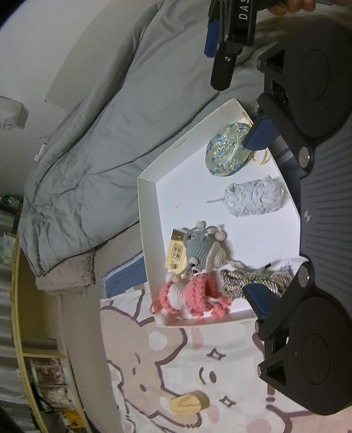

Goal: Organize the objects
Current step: 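Open both tools to release the crochet piece and pouch in the box, then withdraw both tools toward the wooden block and dark crochet flower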

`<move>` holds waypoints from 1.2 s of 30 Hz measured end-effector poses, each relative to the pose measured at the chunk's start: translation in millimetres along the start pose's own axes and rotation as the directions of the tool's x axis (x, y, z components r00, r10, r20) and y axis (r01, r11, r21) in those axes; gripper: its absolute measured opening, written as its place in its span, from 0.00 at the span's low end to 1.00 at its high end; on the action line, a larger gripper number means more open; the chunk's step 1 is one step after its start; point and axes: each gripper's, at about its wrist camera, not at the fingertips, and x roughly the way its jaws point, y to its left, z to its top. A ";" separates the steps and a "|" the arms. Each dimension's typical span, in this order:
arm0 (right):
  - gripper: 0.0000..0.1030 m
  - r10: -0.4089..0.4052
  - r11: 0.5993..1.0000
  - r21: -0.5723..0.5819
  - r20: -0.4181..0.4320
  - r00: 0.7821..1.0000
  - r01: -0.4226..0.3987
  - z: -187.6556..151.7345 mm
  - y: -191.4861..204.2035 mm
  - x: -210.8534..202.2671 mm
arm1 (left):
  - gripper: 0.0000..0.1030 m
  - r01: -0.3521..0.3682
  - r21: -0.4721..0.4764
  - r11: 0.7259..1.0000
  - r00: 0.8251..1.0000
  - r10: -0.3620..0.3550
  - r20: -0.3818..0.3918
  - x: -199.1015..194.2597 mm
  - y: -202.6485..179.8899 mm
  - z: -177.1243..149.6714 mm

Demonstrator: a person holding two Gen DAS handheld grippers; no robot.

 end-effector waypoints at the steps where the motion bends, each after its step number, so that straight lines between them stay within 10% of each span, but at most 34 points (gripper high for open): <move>1: 0.96 -0.011 1.000 -0.003 0.004 1.000 0.011 -1.5 1.8 -2.5 | 1.00 -0.002 0.002 1.000 1.000 0.002 0.001 -2.0 0.5 -0.4; 36: 1.00 -0.060 0.998 0.025 0.033 0.998 0.059 -13.5 69.5 -11.2 | 1.00 -0.142 -0.014 0.990 0.982 0.142 0.122 -68.8 97.5 -4.8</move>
